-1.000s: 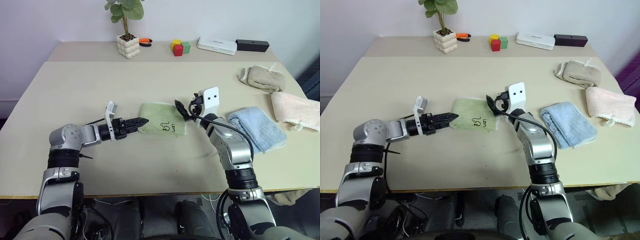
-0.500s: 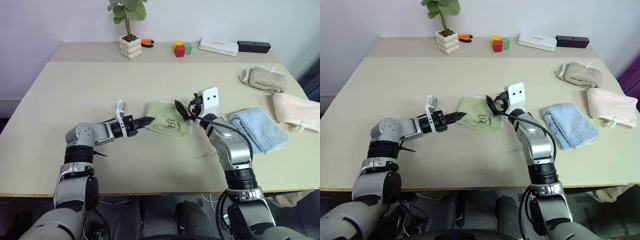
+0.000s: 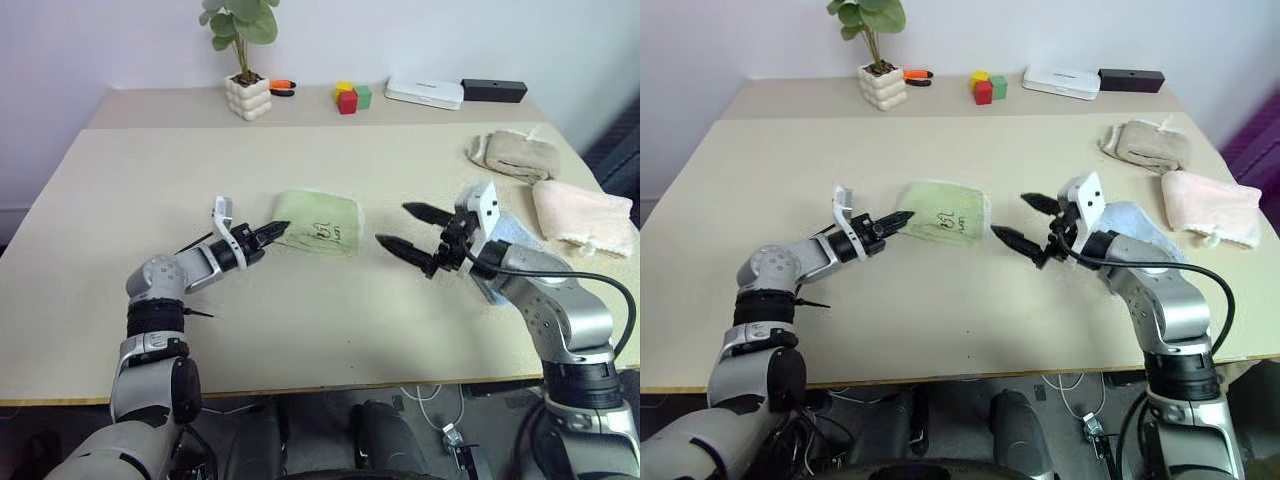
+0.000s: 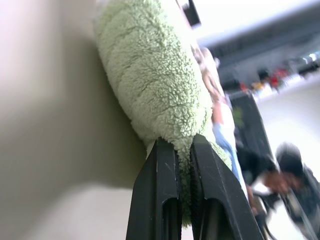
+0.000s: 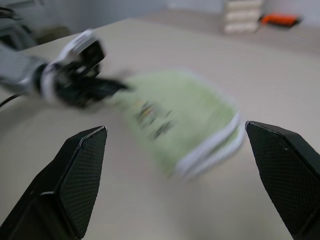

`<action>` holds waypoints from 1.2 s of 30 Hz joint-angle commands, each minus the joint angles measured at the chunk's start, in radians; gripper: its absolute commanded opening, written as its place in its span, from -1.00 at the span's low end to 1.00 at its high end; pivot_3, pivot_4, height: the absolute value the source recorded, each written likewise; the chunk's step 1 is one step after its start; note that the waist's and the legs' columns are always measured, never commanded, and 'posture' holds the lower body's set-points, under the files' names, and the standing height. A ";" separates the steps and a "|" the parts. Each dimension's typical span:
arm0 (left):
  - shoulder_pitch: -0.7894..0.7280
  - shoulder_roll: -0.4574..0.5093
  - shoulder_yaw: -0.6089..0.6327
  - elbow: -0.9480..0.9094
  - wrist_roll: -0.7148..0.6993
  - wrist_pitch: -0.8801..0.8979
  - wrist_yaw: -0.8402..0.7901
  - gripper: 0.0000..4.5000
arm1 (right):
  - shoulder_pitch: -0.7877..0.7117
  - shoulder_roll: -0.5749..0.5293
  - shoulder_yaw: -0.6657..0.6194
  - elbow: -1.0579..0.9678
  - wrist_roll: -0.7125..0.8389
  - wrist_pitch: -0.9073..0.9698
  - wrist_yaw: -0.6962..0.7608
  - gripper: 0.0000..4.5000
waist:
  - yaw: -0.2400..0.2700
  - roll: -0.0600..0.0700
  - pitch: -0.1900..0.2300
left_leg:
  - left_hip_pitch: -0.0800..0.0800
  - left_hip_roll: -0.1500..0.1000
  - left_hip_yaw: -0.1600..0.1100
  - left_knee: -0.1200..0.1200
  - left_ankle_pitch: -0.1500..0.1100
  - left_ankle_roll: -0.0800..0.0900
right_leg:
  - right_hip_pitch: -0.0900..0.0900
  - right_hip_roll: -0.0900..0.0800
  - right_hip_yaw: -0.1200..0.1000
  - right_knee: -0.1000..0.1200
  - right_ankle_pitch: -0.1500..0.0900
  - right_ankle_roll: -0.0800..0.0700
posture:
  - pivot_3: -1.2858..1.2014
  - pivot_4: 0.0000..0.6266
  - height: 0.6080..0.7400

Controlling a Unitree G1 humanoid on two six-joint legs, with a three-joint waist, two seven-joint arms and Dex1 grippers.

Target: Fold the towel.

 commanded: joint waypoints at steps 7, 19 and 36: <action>0.102 -0.041 0.317 -0.304 -0.104 -0.253 0.361 -0.99 | -0.007 -0.037 0.010 -0.046 0.052 0.022 0.064 1.00 | 0.020 -0.002 0.001 | -0.001 -0.001 0.001 0.000 0.000 0.000 | 0.001 -0.002 0.000 -0.003 0.000 0.000 | 0.03 -0.52 0.92; 0.251 -0.248 0.386 -0.558 -0.144 -0.583 0.637 -0.99 | -0.023 -0.072 -0.005 0.005 0.051 0.007 0.114 1.00 | 0.021 -0.004 0.002 | -0.001 -0.002 0.000 0.001 0.000 0.000 | 0.003 -0.002 0.000 -0.004 0.000 0.000 | 0.03 -0.52 0.92; 0.319 -0.303 0.296 -0.569 -0.176 -0.732 0.740 -0.99 | -0.028 -0.056 -0.040 0.011 0.078 -0.005 0.104 1.00 | 0.024 -0.005 0.002 | -0.001 -0.002 0.000 0.001 0.000 0.000 | 0.003 -0.001 0.000 -0.004 0.000 -0.001 | 0.03 -0.52 0.92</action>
